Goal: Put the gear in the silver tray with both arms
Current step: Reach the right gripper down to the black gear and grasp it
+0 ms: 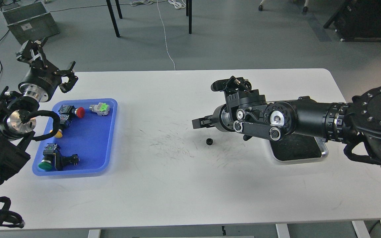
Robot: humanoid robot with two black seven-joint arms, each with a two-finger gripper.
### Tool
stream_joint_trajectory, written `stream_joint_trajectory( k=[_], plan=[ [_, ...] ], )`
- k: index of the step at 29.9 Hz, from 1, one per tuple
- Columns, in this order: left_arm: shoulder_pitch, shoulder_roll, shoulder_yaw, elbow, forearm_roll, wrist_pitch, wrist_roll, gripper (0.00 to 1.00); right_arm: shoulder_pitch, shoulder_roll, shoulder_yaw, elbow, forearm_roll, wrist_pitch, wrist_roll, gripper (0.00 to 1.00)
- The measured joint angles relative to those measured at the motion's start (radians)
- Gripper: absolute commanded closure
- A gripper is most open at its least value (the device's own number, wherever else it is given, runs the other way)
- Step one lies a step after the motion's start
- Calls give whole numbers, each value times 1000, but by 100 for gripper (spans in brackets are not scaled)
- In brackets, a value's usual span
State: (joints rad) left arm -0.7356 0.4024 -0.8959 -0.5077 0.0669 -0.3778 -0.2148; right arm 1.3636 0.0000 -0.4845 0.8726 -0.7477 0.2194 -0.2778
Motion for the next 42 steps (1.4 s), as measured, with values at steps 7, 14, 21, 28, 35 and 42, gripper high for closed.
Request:
stream_joint_trajectory(
  k=[7,14,21,28,35,42],
  plan=[
    [4,1,0,0,1,2,-2,2,-14,0,-9,8,-6,0,0,5],
    [4,4,0,-3,1,5,-16,2,-37,0,-12,6,-31,0,1,7],
    [4,16,0,-3,1,5,-20,2,-45,0,-13,-1,-34,-1,3,7],
    [9,18,0,-3,1,2,-21,2,-50,0,-9,2,-23,-12,12,8],
    [10,18,0,-3,1,-1,-21,2,-59,0,4,0,-16,-29,15,8],
    [12,18,0,-3,1,-1,-21,2,-64,0,10,8,-13,-36,20,9]
  ],
)
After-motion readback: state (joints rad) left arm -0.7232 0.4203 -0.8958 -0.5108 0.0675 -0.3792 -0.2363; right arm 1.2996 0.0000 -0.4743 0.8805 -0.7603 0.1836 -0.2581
